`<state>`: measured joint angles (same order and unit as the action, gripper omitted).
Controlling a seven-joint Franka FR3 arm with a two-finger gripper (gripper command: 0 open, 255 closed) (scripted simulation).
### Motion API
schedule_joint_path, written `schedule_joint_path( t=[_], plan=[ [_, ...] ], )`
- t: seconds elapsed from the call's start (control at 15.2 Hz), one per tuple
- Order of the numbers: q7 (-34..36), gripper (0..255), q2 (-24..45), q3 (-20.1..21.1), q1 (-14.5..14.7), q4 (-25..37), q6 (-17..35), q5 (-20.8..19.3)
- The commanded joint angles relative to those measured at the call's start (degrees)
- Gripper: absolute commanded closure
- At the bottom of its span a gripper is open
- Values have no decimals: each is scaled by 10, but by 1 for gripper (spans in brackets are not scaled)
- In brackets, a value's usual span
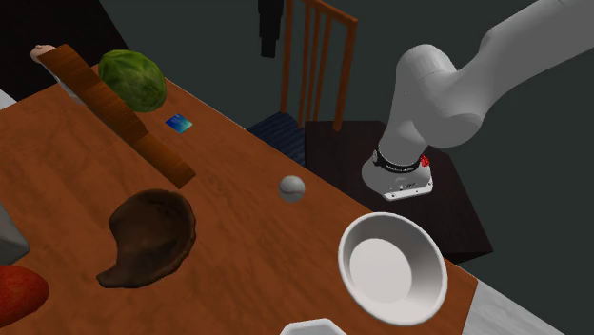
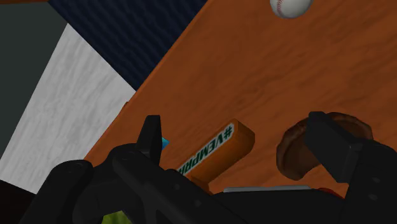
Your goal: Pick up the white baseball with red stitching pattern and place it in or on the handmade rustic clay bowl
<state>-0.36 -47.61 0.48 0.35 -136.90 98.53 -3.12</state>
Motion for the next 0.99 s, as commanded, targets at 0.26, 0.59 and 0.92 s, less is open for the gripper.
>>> schedule_joint_path(
  t=[0.26, 0.59, 0.92],
  plan=[
    [29, 0, 3, 33, 11, -59, 41, 7],
    [67, 0, 23, 76, 27, -124, 96, 20],
    [108, 0, 62, 121, 44, -176, 158, 33]
  ],
)
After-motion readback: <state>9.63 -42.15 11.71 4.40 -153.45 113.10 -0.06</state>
